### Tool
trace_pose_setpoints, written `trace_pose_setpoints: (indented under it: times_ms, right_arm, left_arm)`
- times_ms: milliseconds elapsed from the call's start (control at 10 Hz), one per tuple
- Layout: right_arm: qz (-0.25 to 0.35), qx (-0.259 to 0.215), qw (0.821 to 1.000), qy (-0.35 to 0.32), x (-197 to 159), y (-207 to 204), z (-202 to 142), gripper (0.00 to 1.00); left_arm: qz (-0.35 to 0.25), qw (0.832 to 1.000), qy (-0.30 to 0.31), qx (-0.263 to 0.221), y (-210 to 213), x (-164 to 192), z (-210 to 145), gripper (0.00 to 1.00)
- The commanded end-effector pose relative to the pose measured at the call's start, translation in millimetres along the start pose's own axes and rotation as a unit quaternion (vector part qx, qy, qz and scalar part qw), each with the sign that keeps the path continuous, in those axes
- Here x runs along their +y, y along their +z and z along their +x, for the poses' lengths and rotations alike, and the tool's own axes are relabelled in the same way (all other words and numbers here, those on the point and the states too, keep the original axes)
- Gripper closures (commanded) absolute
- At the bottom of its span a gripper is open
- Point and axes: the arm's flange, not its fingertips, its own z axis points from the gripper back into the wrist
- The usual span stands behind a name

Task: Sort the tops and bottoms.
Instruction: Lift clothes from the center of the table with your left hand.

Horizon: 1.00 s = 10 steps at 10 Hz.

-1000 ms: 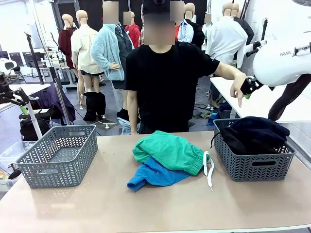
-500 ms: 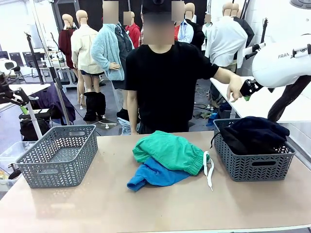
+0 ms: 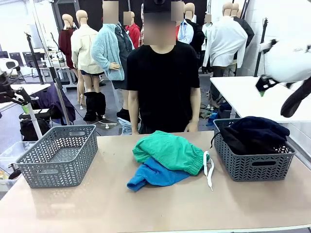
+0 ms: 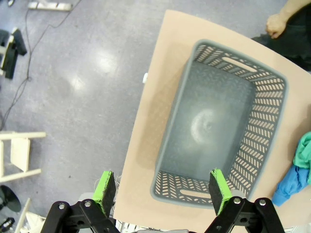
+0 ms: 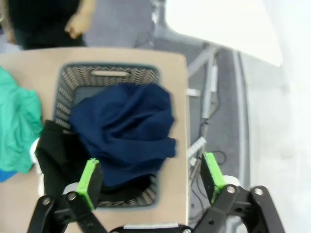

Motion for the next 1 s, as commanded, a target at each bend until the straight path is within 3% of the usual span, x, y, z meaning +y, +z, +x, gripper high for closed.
trace_pose_setpoints:
  times_ms: [0,100,400,600,700,800,900]
  right_arm:
    - [-0.012,0.016,0.995,-0.094,-67,-4,-18,0.00]
    - [-0.024,0.022,0.990,-0.140,-102,-12,-30,0.00]
    - [-0.019,0.054,0.958,-0.280,-187,-34,-83,0.00]
    - [0.010,0.052,0.946,-0.321,-202,-47,-105,0.00]
    - [0.005,0.057,0.947,-0.315,-197,-51,-106,0.00]
    - [-0.014,0.066,0.950,-0.306,-214,-40,-110,0.00]
    - [-0.014,0.066,0.950,-0.306,-214,-40,-110,0.00]
  left_arm:
    - [-0.020,0.997,-0.073,-0.027,6,-32,-14,0.00]
    - [-0.018,0.992,-0.116,-0.042,10,-61,-21,0.00]
    - [-0.025,0.956,-0.286,-0.059,14,-165,-63,0.00]
    - [-0.037,0.926,-0.372,-0.050,-15,-226,-107,0.00]
    - [-0.068,0.919,-0.387,-0.039,-14,-236,-125,0.00]
    - [-0.094,0.918,-0.383,-0.045,-6,-227,-129,0.00]
    - [-0.041,0.929,-0.365,-0.035,-10,-253,-119,0.00]
